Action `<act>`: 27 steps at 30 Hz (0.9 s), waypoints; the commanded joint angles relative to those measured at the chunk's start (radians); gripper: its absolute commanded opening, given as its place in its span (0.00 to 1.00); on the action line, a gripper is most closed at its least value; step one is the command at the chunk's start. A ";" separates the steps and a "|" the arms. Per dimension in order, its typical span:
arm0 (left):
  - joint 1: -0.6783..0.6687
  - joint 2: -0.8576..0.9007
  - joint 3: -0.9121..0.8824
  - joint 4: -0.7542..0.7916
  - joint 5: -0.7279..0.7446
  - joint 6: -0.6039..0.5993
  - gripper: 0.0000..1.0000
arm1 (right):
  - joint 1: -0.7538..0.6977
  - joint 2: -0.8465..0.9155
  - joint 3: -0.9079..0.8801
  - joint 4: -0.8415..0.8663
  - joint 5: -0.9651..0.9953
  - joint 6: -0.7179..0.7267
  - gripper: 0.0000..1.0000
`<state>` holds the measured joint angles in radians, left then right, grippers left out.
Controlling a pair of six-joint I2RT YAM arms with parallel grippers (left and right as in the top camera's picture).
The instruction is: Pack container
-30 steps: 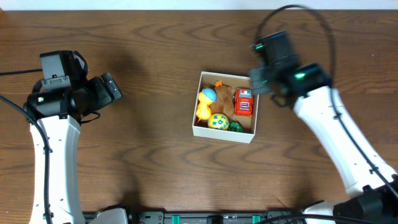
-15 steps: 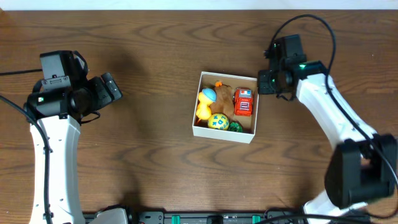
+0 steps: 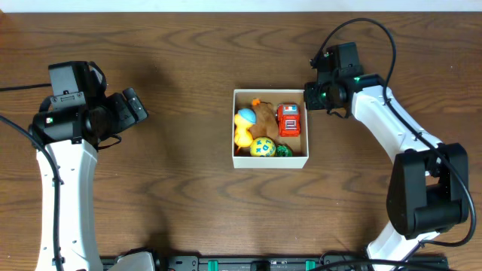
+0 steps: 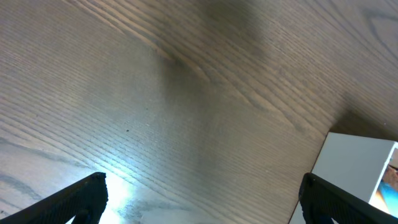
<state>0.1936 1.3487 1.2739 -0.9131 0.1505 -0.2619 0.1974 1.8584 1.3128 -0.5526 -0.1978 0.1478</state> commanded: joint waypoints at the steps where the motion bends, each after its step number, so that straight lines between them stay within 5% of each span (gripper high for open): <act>1: -0.005 0.003 -0.008 0.006 -0.004 0.044 0.98 | -0.027 -0.065 0.017 0.002 0.083 -0.006 0.34; 3: -0.024 -0.005 -0.008 0.029 -0.004 0.104 0.98 | -0.043 -0.095 0.017 -0.001 0.172 -0.007 0.53; 5: -0.055 -0.020 -0.008 0.065 -0.004 0.139 0.98 | -0.060 -0.133 0.017 0.005 0.256 -0.007 0.99; 11: -0.124 -0.026 -0.008 0.199 -0.005 0.217 0.98 | -0.095 -0.236 0.017 -0.006 0.359 -0.078 0.99; 18: -0.142 -0.063 -0.013 0.069 0.003 0.286 0.98 | -0.126 -0.381 0.013 -0.184 0.356 0.031 0.99; 27: -0.293 -0.423 -0.184 0.088 -0.012 0.330 0.98 | -0.102 -0.752 -0.201 -0.217 0.413 0.134 0.99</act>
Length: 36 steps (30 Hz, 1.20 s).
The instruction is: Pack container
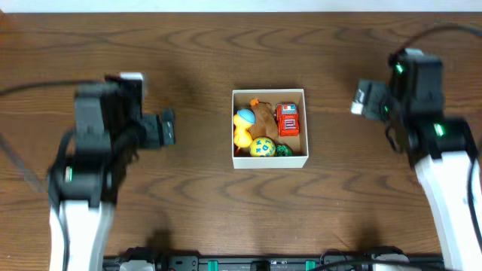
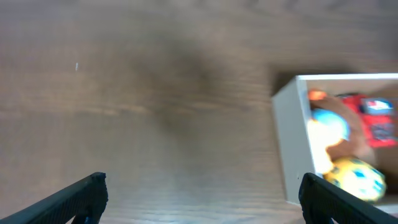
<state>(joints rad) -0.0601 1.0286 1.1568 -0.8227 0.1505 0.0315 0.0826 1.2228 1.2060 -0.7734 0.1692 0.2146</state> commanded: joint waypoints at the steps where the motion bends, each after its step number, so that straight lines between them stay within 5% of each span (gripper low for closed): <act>1: -0.052 -0.155 -0.101 -0.002 -0.013 0.036 0.98 | 0.021 -0.170 -0.137 0.012 0.066 0.078 0.99; 9: -0.069 -0.529 -0.312 -0.045 -0.012 -0.064 0.98 | 0.117 -0.694 -0.507 -0.008 0.137 0.152 0.99; 15: -0.069 -0.660 -0.386 -0.074 -0.004 -0.063 0.98 | 0.128 -0.931 -0.617 -0.043 0.124 0.156 0.99; 36: -0.069 -0.657 -0.388 -0.075 -0.004 -0.063 0.98 | 0.127 -0.963 -0.635 -0.279 0.092 0.140 0.99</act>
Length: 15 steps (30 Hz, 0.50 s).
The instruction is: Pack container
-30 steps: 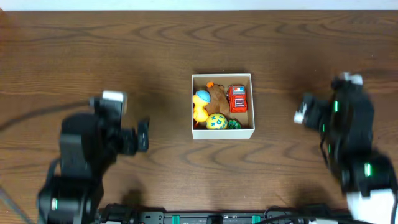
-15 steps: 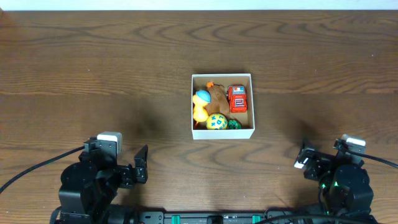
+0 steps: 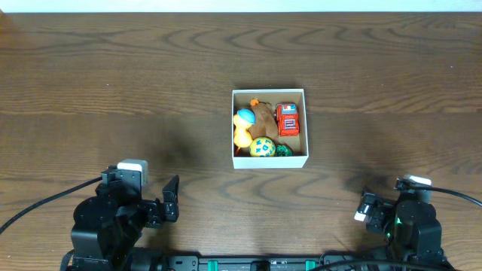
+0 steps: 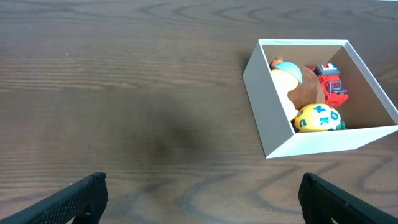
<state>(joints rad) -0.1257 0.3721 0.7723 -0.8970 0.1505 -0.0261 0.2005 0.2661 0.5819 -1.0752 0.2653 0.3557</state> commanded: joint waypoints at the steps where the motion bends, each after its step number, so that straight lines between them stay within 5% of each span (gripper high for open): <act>1: -0.003 -0.001 -0.004 -0.001 -0.004 -0.005 0.98 | 0.006 -0.011 -0.017 0.061 -0.008 -0.032 0.99; 8: -0.003 -0.001 -0.004 -0.001 -0.004 -0.005 0.98 | -0.067 -0.158 -0.212 0.568 -0.188 -0.354 0.99; 15: -0.003 -0.001 -0.004 -0.001 -0.004 -0.005 0.98 | -0.085 -0.260 -0.428 0.983 -0.249 -0.509 0.99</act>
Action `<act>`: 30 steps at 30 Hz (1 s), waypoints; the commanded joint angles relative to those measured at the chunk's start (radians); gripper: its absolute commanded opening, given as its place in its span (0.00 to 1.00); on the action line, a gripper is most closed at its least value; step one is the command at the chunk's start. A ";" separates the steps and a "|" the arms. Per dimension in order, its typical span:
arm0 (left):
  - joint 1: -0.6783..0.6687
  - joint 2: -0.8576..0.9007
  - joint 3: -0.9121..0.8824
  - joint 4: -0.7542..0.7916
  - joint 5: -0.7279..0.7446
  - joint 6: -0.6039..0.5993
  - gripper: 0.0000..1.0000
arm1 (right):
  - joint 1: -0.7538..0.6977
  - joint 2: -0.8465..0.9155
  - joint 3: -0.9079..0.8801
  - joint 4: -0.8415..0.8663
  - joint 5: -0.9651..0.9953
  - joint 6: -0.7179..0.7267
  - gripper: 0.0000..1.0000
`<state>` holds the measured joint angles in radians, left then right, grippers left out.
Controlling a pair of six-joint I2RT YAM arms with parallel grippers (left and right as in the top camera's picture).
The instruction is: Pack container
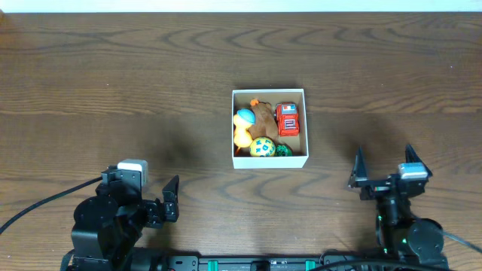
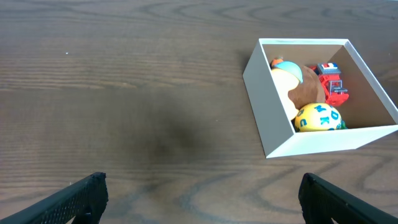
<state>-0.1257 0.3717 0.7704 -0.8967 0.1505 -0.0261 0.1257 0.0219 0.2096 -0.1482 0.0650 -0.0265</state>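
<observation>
A white open box (image 1: 269,160) stands mid-table and holds a red toy truck (image 1: 288,119), a brown plush (image 1: 263,117), a yellow-and-blue duck (image 1: 242,128), a yellow ball (image 1: 263,147) and something green (image 1: 283,150). My left gripper (image 1: 170,205) sits at the near left edge, far from the box. In the left wrist view the gripper (image 2: 202,190) is open over bare wood, with the box (image 2: 336,142) ahead to the right. My right gripper (image 1: 384,164) rests near the front right edge, fingers spread wide and holding nothing.
Dark wood table (image 1: 113,90) all around the box. Both arm bases and a black rail (image 1: 248,263) line the near edge. No other loose objects show.
The right gripper has turned at the near right edge, and its two fingers now show spread apart toward the box. The left arm and the box contents are unchanged.
At first my right gripper was at the box's far right corner and my left arm stood out over the left of the table. Then both were farther from the box. Later both lay folded at the near edge, where they remain.
</observation>
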 commanded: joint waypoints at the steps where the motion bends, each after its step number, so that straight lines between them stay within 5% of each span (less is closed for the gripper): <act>1: -0.003 0.000 -0.002 -0.001 -0.004 -0.005 0.98 | -0.011 -0.016 -0.080 0.089 -0.051 -0.148 0.99; 7: -0.003 0.000 -0.002 -0.001 -0.004 -0.005 0.98 | -0.028 -0.017 -0.206 0.153 -0.056 -0.194 0.99; 30: -0.003 0.000 -0.002 -0.001 -0.004 -0.005 0.98 | -0.028 -0.013 -0.204 0.074 -0.058 -0.169 0.99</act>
<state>-0.1257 0.3721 0.7700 -0.8970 0.1505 -0.0261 0.1181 0.0151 0.0074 -0.0692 0.0143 -0.1856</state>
